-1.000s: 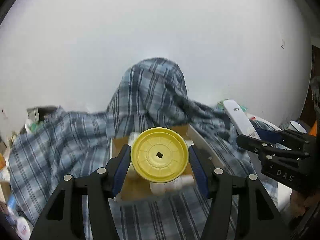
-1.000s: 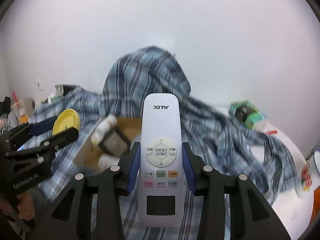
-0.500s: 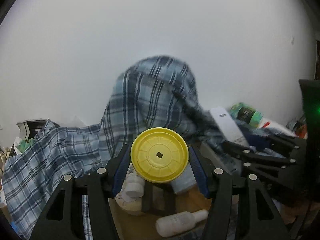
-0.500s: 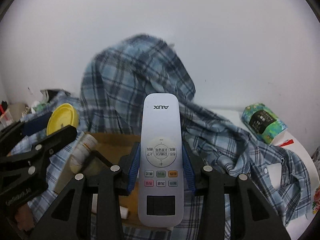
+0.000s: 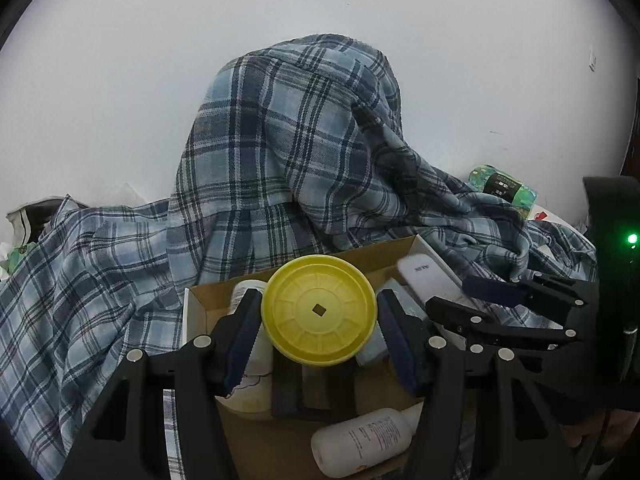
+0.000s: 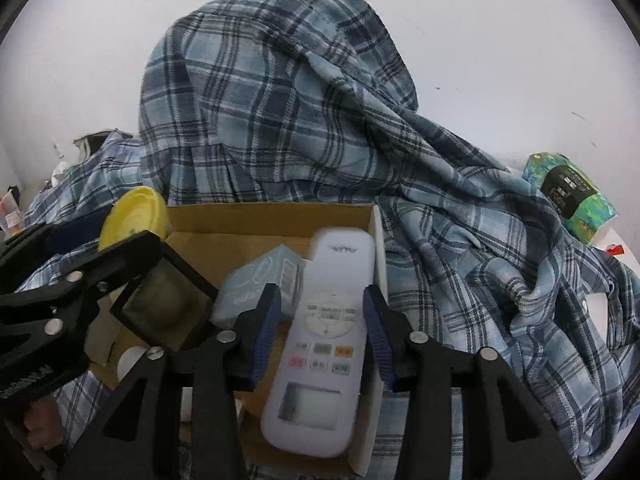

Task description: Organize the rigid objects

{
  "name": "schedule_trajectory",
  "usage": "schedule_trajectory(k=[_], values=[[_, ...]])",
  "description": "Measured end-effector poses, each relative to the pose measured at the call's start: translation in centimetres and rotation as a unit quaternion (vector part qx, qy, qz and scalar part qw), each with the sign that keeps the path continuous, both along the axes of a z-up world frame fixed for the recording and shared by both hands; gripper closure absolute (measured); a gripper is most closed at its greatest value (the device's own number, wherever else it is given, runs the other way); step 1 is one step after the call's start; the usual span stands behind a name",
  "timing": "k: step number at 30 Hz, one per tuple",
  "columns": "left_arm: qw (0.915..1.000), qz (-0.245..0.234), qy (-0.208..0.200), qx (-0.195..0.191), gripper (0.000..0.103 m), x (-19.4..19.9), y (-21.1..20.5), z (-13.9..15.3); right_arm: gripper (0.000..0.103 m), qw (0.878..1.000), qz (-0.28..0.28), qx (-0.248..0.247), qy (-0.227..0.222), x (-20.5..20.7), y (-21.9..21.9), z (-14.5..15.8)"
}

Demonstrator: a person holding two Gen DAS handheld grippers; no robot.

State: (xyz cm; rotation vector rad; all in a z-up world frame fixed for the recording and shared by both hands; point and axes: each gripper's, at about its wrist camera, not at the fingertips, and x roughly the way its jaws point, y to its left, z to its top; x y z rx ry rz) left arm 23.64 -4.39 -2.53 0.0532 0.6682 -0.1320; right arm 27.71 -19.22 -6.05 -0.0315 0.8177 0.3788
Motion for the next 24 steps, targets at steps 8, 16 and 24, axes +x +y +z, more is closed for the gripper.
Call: schedule_trajectory(k=[8, 16, 24], values=[[0.9999, 0.005, -0.014, 0.008, 0.032, -0.4, -0.3, 0.6, 0.039, 0.999, -0.005, -0.016, -0.043, -1.2, -0.5, 2.2], [0.9991, 0.005, -0.042, -0.001, 0.032, -1.6, 0.0, 2.9, 0.039, 0.998, -0.007, -0.010, -0.062, -2.2, -0.6, 5.0], [0.9931, 0.025, -0.111, -0.027, 0.032, -6.3, 1.3, 7.7, 0.039, 0.991, -0.027, 0.009, -0.131, -6.7, -2.1, 10.7]])
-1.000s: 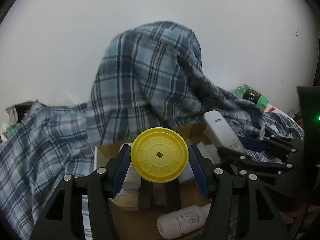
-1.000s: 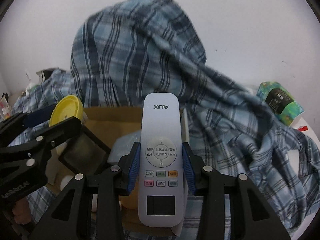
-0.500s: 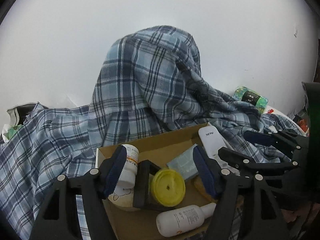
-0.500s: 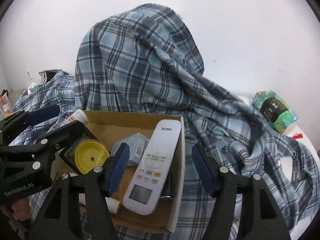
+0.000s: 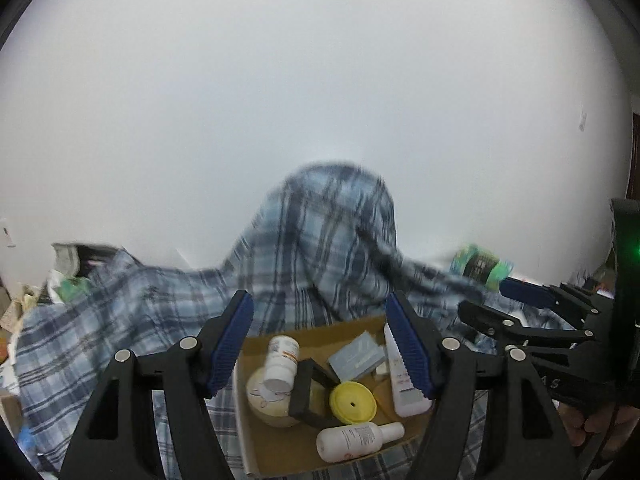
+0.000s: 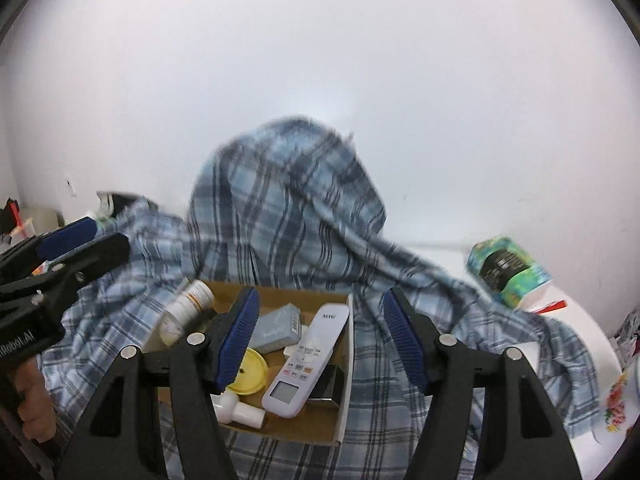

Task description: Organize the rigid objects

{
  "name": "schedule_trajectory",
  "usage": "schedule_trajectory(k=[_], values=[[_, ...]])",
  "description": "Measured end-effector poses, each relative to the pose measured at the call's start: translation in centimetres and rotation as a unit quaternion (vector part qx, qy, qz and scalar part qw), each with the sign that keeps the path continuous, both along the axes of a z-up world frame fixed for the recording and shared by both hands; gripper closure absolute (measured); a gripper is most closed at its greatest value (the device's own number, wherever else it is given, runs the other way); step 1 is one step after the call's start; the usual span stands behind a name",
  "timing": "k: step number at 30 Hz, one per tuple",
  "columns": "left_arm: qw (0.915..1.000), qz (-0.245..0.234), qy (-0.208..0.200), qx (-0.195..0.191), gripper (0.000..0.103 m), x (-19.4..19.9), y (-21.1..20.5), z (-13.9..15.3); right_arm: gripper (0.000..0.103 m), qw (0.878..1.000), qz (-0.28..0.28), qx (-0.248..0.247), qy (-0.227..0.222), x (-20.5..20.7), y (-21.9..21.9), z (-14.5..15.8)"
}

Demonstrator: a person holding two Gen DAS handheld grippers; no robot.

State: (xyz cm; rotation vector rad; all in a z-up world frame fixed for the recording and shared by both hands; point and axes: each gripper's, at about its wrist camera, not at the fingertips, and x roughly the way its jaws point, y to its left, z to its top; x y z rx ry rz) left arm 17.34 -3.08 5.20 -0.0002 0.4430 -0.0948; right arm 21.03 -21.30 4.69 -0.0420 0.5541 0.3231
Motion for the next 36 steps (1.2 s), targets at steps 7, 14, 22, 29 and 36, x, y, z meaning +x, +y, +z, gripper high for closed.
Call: schedule_trajectory(k=[7, 14, 22, 29, 36], values=[[0.9950, 0.020, -0.097, -0.014, 0.000, -7.4, 1.1, 4.0, 0.000, 0.995, -0.024, 0.038, -0.090, -6.3, -1.6, 4.4], [0.9838, 0.033, -0.176, -0.002, 0.000, -13.3, 1.6, 6.3, 0.000, 0.985, -0.049, 0.047, -0.160, -10.5, -2.5, 6.8], [0.9809, 0.017, -0.193, -0.012, 0.000, -17.1, 2.2, 6.2, 0.000, 0.981, -0.053, 0.058, -0.175, -14.6, -3.2, 5.2], [0.9819, 0.020, -0.187, -0.017, 0.000, -19.9, 2.5, 1.2, 0.000, 0.982, -0.055, 0.056, -0.172, -16.7, -3.2, 0.2], [0.9849, 0.031, -0.170, -0.004, 0.000, -21.0, 2.8, -3.9, 0.000, 0.979, -0.080, 0.063, -0.177, -18.1, -4.3, -4.2]])
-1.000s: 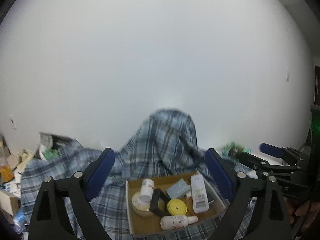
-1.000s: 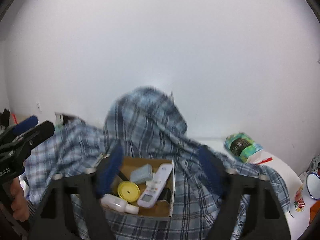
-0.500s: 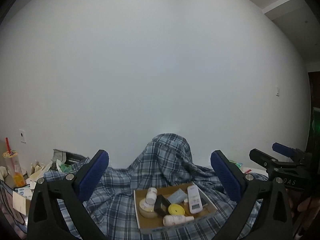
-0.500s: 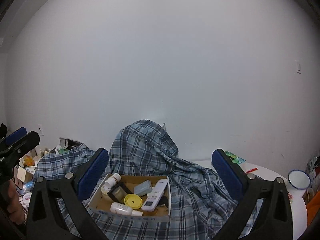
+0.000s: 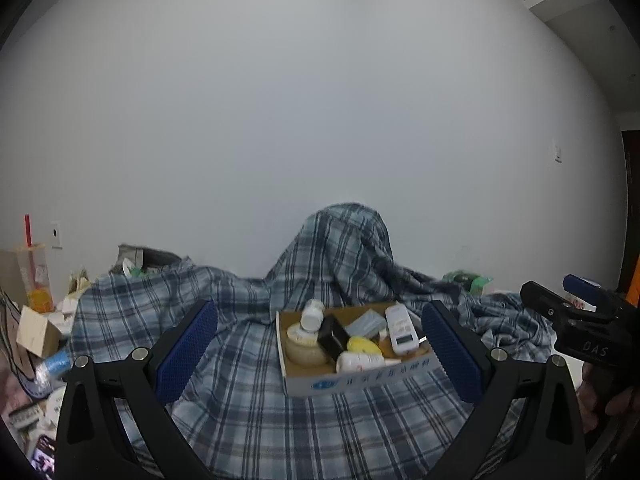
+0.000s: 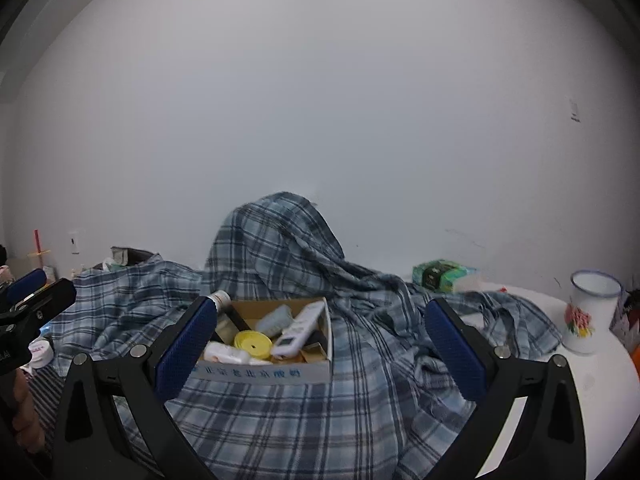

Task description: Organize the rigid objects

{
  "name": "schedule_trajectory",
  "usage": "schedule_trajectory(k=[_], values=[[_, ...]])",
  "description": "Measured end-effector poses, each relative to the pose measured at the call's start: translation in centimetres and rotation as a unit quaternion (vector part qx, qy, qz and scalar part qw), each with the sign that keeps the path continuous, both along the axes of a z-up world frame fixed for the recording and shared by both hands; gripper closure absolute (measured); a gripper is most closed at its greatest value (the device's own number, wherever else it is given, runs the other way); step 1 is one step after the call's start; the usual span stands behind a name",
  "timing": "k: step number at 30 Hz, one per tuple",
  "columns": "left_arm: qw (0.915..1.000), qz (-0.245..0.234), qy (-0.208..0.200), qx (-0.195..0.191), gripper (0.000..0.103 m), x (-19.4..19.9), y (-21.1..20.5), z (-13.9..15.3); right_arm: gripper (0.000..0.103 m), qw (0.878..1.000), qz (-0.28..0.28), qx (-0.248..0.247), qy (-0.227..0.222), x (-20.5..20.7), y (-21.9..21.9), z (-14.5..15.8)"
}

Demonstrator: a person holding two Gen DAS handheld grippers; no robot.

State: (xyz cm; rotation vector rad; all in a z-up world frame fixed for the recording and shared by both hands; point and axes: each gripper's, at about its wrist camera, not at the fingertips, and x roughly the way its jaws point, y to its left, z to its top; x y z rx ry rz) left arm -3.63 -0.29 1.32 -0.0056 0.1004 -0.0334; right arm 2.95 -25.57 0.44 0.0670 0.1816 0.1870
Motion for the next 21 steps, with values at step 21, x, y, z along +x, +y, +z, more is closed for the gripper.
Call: schedule_trajectory(k=[21], values=[[0.9998, 0.013, 0.014, 0.007, 0.000, 0.6, -0.4, -2.4, 0.000, 1.000, 0.010, 0.015, 0.002, 0.0, -0.7, -0.6]])
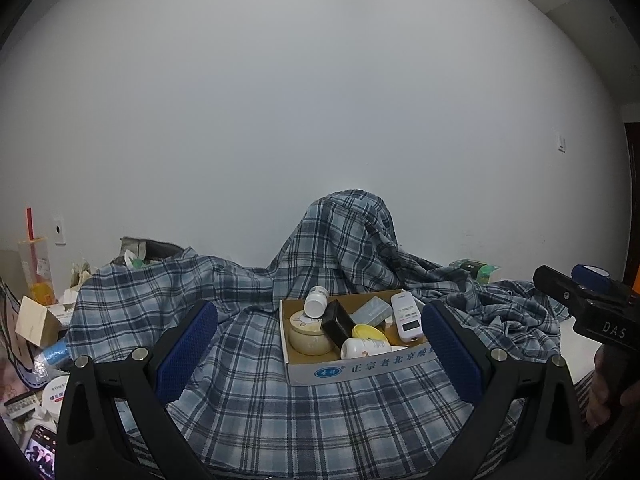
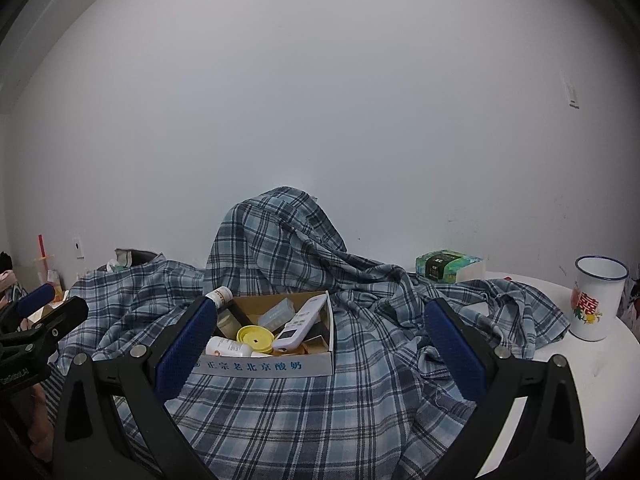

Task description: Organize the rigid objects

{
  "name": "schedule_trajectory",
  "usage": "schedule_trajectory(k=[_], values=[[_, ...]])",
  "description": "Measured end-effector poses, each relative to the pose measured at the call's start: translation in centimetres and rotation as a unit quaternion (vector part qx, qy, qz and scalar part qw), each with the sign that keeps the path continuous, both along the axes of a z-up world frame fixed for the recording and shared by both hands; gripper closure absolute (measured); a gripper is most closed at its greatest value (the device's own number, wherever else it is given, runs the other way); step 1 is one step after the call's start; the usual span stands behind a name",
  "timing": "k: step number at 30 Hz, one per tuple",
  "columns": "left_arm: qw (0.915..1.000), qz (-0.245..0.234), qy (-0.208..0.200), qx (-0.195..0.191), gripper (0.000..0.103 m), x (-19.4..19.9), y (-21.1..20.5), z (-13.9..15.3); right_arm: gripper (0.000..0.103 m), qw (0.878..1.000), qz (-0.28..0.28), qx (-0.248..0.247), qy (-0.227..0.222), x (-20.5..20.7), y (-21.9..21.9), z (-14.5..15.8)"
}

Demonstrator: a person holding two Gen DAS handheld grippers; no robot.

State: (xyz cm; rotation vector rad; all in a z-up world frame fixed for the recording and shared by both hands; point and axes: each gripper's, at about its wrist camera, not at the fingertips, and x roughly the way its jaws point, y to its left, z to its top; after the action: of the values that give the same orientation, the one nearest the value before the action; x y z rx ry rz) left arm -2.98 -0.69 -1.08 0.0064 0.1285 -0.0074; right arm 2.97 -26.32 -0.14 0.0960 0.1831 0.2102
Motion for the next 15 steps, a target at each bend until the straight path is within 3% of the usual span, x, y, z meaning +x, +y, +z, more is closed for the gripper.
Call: schedule_trajectory(k=[15], values=[[0.9999, 0.002, -0.010, 0.009, 0.000, -0.50, -0.25, 0.19, 0.000, 1.000, 0.000, -0.029, -0.007, -0.28, 0.91, 0.13]])
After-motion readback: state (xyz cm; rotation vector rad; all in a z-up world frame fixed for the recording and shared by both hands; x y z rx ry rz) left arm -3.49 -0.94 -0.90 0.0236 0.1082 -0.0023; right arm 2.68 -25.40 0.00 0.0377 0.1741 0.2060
